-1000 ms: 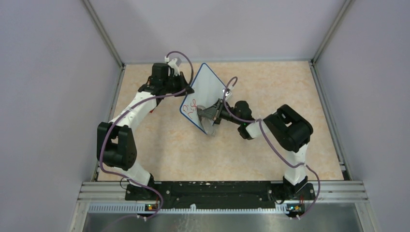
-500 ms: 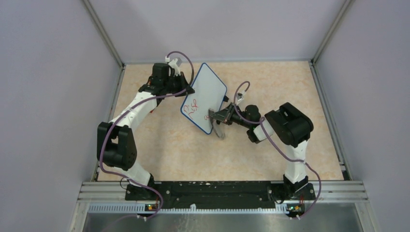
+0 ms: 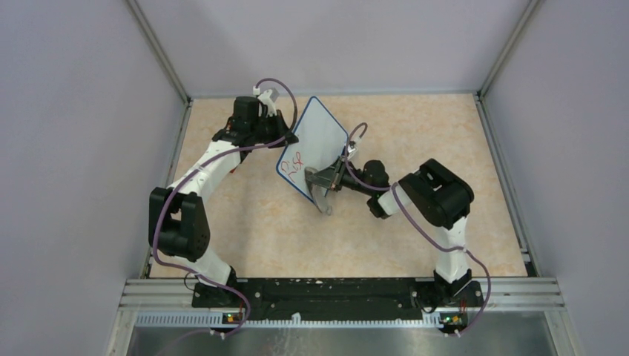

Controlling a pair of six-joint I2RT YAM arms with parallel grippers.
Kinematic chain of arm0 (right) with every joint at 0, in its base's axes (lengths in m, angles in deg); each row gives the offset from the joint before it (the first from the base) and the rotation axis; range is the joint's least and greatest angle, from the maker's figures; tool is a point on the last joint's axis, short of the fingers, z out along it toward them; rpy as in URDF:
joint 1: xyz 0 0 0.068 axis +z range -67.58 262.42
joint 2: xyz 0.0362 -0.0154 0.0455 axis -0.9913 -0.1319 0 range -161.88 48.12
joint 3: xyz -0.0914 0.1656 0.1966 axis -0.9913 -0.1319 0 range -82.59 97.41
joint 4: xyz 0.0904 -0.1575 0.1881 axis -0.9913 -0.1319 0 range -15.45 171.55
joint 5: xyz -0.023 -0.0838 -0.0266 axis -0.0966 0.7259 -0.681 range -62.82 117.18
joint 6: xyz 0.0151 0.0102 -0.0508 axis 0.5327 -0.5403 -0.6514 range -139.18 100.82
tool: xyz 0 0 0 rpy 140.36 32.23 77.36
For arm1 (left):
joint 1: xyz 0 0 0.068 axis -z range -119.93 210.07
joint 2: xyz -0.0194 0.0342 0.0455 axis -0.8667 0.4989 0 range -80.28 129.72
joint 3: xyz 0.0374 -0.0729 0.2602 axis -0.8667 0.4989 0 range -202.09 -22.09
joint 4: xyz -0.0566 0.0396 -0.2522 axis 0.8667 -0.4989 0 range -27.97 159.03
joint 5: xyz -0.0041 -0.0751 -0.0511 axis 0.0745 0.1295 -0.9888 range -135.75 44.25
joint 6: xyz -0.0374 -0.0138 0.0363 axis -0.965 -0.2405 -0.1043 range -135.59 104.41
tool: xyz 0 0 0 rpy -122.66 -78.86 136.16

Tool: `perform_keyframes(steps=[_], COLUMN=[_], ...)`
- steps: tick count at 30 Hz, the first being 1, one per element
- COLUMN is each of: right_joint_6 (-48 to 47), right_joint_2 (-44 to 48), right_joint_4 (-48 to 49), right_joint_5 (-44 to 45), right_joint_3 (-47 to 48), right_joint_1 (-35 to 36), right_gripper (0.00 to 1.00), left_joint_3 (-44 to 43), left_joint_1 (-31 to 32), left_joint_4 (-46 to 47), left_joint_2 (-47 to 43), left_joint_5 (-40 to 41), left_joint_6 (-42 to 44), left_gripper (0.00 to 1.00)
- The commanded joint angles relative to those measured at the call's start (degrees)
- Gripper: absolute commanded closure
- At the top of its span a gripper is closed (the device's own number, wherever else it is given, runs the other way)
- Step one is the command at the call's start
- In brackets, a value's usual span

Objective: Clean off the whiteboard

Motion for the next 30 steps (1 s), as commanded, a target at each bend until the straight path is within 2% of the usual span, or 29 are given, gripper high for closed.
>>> perform_keyframes(steps=[1,8,14,19,24,30], right_joint_6=[3.6,3.6,7.0,8.1,6.1,5.9], right_joint_2=[-1.2,-2.0,-7.0,-10.3,-8.5,-6.6], right_joint_4=[10.1,9.4,11.8,10.3,8.8,10.4], right_joint_5=[-4.9,-3.0,-1.2,-0.8,-1.7,-6.3], right_joint_3=[5.2,2.7,-0.7,-0.5,1.2,7.1], right_joint_1=[5.1,2.7,-2.7,-4.4,-2.6,3.2], right_gripper=[1.00,1.00,1.00,1.00,1.00,1.00], left_joint_3=[0.3,0.2,0.2,0.2,0.2,0.3], left_joint_1=[1.0,1.0,1.0,1.0,1.0,1.0], left_joint_4=[0.0,-0.1,-0.1,-0.1,-0.1,0.0], left_joint_2=[-0.9,-0.8,-0.8,-0.9,-1.2,-1.1], left_joint_5=[-1.2,-0.9,-0.8,-1.0,-1.1,-1.1], left_joint_6=[0.3,0.4,0.4,0.4,0.3,0.3], left_gripper=[1.00,1.00,1.00,1.00,1.00,1.00])
